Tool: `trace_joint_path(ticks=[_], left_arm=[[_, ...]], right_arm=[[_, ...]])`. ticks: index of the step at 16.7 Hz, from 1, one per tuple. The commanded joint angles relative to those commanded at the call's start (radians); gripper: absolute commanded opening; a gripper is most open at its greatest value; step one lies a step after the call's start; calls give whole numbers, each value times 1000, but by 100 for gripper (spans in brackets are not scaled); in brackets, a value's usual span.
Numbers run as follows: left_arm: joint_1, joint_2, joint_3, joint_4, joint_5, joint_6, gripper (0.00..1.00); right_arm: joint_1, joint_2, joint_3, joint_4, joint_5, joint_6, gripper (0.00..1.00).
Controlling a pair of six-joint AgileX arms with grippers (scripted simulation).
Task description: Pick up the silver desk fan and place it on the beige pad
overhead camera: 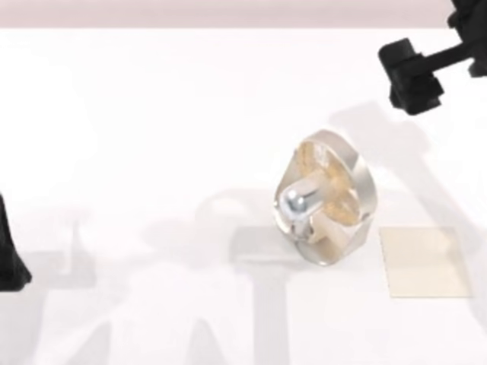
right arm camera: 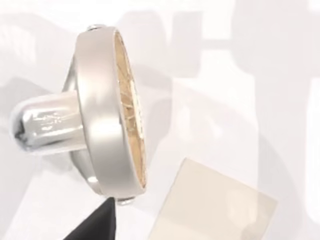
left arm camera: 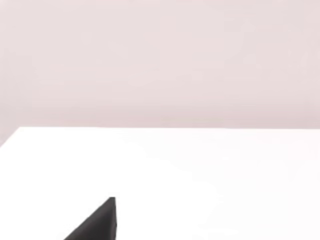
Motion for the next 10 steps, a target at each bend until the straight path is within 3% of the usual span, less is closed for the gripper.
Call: trace_joint_path(ticks=[5,10], left_arm=[[0,0,0,0,0,0,100],[0,0,0,0,0,0,100]], right_arm=[[101,409,419,-283,-2,-7,100],[150,597,599,-430,-2,-14,100]])
